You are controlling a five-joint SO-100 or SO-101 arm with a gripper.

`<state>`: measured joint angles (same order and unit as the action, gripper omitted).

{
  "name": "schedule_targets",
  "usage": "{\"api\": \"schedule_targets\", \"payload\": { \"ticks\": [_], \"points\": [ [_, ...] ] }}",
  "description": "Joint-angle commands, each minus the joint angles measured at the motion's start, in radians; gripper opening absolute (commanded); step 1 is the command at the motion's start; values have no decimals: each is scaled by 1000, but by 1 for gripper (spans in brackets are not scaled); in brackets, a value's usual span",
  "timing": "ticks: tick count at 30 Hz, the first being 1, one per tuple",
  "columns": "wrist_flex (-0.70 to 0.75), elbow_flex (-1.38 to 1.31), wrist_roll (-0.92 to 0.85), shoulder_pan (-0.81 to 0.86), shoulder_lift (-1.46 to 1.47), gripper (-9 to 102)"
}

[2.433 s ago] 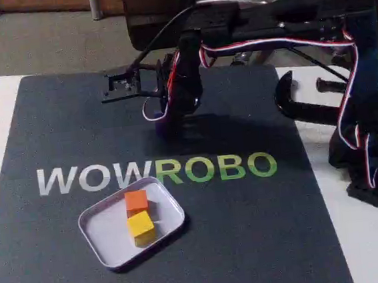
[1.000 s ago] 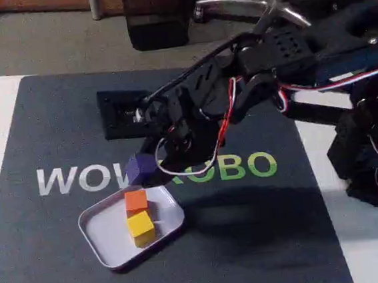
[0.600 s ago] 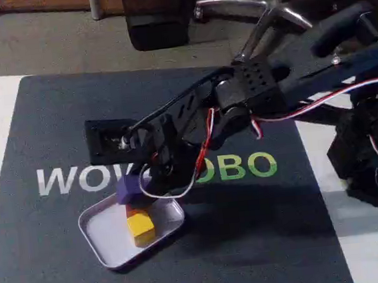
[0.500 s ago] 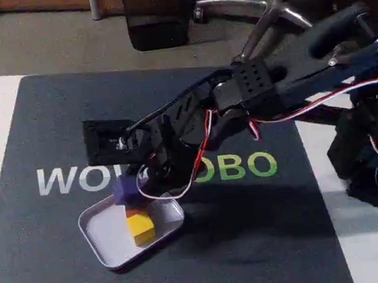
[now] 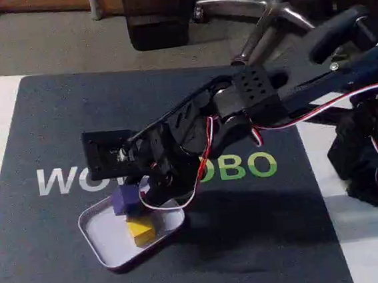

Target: Move blocks one by one until all three blocks are in the tray.

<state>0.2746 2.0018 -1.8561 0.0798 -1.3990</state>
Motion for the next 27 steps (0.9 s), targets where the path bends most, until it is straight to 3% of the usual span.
{"api": "schedule_targets", "payload": {
  "ticks": [1, 5, 13, 21, 24, 27],
  "points": [
    [-3, -32, -18, -5, -12, 15],
    [-3, -32, -34, 2, -20, 26],
    [14, -8, -26, 29, -86, 31],
    [262, -2, 14, 103, -308, 30],
    [316, 31, 11, 137, -414, 21],
    [377, 48, 8, 172, -488, 0]
  ]
}}
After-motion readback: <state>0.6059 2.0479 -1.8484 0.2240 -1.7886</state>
